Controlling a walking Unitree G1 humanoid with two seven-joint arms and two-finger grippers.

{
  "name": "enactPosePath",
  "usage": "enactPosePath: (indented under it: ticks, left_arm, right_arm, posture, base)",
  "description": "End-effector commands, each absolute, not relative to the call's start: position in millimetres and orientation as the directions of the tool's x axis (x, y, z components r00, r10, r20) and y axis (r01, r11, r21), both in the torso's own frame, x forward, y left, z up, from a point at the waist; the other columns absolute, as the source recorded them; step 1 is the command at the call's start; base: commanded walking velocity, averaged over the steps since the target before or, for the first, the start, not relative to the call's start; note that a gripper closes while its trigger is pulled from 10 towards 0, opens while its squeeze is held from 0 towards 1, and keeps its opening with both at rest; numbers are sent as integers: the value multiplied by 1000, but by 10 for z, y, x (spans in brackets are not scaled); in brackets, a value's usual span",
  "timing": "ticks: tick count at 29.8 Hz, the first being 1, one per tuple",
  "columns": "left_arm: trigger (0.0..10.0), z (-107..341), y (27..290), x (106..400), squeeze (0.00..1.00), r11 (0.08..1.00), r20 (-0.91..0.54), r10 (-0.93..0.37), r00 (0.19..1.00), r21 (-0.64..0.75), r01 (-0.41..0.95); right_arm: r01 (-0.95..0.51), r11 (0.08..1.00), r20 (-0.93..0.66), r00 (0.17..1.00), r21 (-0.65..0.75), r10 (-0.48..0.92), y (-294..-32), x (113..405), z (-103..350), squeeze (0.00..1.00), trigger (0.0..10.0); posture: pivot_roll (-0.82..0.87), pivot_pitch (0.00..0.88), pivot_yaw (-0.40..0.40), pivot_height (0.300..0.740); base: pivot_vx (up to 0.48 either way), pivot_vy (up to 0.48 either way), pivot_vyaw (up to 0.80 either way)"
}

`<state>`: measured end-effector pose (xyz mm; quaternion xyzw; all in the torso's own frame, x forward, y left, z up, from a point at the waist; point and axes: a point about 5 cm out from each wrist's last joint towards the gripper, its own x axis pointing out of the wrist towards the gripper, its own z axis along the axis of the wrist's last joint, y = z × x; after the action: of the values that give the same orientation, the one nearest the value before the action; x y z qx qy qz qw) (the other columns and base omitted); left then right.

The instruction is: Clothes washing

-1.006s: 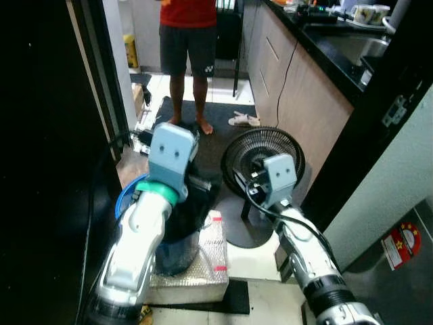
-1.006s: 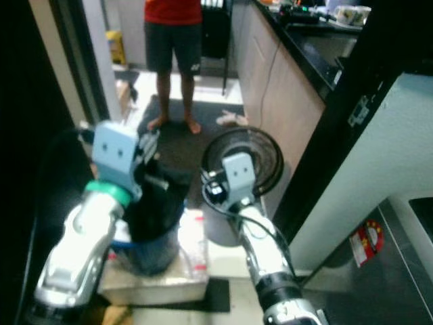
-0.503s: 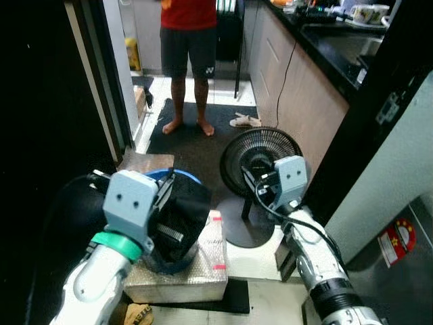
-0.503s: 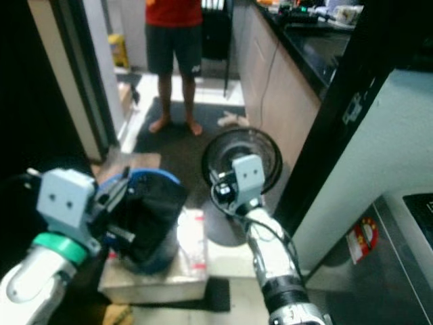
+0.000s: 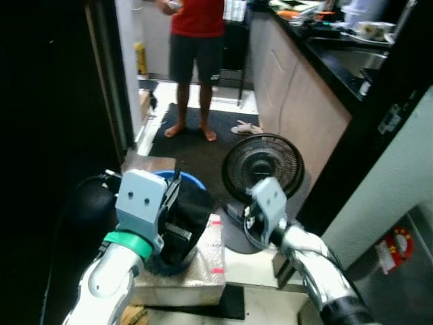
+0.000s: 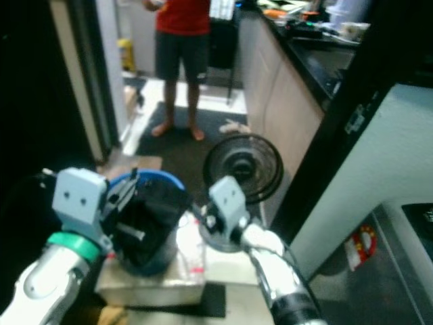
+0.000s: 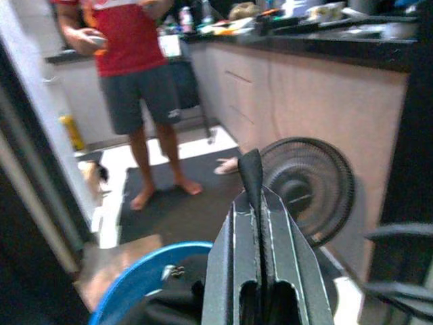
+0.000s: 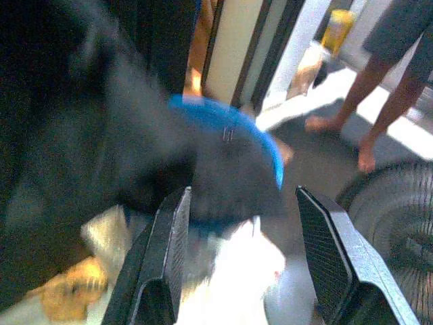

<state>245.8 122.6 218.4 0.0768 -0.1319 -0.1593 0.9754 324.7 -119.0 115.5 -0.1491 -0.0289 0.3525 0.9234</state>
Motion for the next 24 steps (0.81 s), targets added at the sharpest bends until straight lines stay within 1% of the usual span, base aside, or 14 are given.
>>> enactPosePath:
  ticks: [1, 2, 8, 15, 19, 21, 23, 24]
  left_arm:
    - [10000, 2163, 1195, 2455, 0, 934, 221, -343, 913, 183, 306]
    - [10000, 2172, 1192, 2466, 0, 934, 219, -344, 913, 183, 308]
    - [10000, 2188, 1191, 2482, 0, 937, 220, -335, 916, 179, 300]
    - [10000, 2177, 1176, 2493, 0, 942, 218, -321, 921, 172, 288]
    - [10000, 2174, 1172, 2495, 0, 943, 217, -320, 922, 171, 287]
    - [10000, 2169, 1185, 2520, 0, 948, 216, -302, 929, 172, 268]
    - [10000, 2169, 1185, 2520, 0, 948, 216, -302, 929, 172, 268]
    - [10000, 2167, 1196, 2540, 0, 951, 215, -290, 933, 176, 255]
  right_arm:
    - [-659, 693, -95, 741, -292, 665, -1188, 3207, 1055, 0, 10000]
    - [-664, 687, -121, 739, -294, 662, -1191, 3172, 982, 0, 10000]
    - [-674, 679, -161, 734, -291, 660, -1184, 3103, 871, 0, 10000]
    - [-596, 768, -93, 800, -233, 593, -1173, 3262, 1006, 0, 10000]
    - [-582, 779, -96, 811, -233, 577, -1165, 3296, 1005, 0, 10000]
    - [-567, 797, -62, 821, -207, 568, -1089, 3360, 1069, 0, 10000]
    - [-567, 797, -62, 821, -207, 568, -1089, 3360, 1069, 0, 10000]
    - [-562, 805, -37, 824, -189, 566, -1058, 3380, 1111, 0, 10000]
  posture:
    - [38, 58, -34, 740]
    - [37, 62, -34, 740]
    - [39, 85, -37, 740]
    - [43, 103, -42, 740]
    - [48, 108, -45, 740]
    - [55, 111, -50, 740]
    - [55, 111, -50, 740]
    - [57, 111, -51, 740]
  base:
    - [0, 0, 0]
    - [0, 0, 0]
    - [0, 0, 0]
    - [0, 0, 0]
    - [0, 0, 0]
    - [0, 0, 0]
    - [0, 0, 0]
    - [0, 0, 0]
